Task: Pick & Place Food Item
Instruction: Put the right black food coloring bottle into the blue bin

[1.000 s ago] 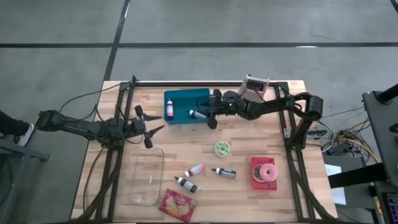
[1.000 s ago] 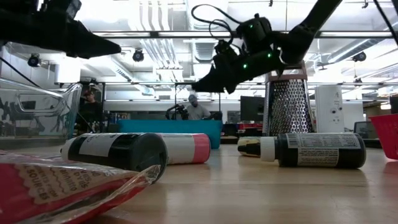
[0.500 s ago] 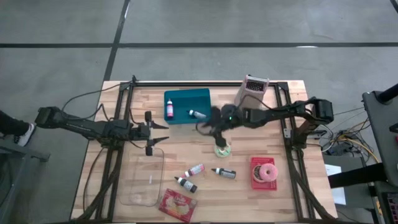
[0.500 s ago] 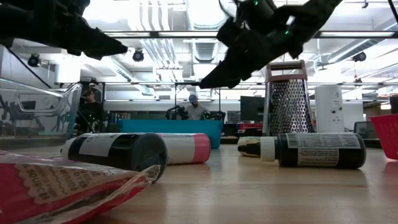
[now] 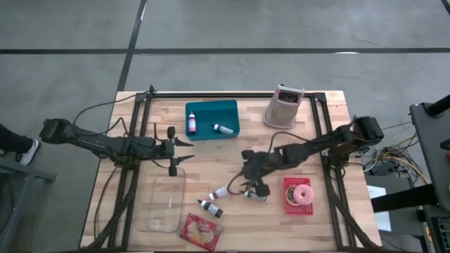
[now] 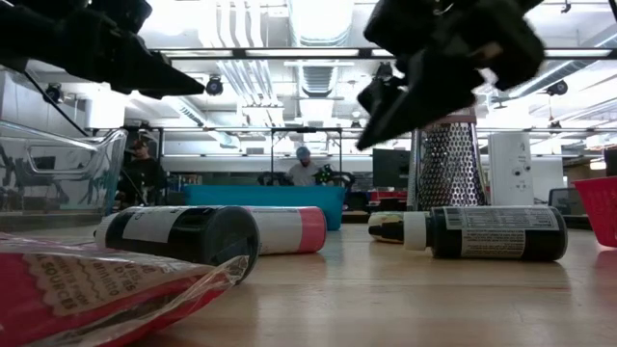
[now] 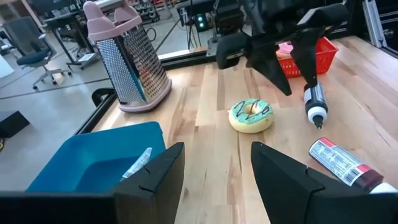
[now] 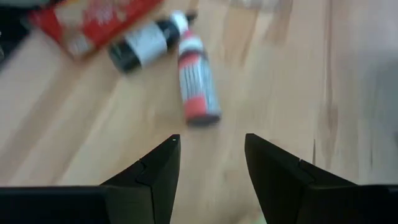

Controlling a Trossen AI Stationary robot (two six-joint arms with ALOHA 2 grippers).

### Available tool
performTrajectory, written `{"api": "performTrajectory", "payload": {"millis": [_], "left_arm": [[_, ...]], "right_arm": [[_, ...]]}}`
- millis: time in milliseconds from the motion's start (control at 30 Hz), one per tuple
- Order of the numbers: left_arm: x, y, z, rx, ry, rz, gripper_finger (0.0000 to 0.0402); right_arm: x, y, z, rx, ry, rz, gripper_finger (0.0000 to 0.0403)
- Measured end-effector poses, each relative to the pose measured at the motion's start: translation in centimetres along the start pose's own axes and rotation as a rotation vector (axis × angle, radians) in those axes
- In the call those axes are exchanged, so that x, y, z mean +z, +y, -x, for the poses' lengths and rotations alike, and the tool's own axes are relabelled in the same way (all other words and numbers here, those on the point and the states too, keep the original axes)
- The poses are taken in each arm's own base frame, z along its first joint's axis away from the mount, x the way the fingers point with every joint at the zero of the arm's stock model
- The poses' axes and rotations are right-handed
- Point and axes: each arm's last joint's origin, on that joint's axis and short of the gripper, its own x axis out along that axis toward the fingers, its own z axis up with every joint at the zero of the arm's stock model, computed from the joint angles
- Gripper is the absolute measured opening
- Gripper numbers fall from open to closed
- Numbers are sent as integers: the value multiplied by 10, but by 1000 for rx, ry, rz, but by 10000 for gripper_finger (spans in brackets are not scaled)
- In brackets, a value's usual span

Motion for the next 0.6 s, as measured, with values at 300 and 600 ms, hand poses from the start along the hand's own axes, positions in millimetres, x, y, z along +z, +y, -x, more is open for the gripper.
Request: {"api": "performTrajectory", "payload": {"millis": [300, 600], "left_arm": [[2, 0, 0, 0, 11, 11, 188], [0, -1, 0, -8, 27, 31, 188]], "right_arm": [[7, 31, 8, -96, 151, 29, 173], [12, 47, 12, -73, 177, -41, 173]]}}
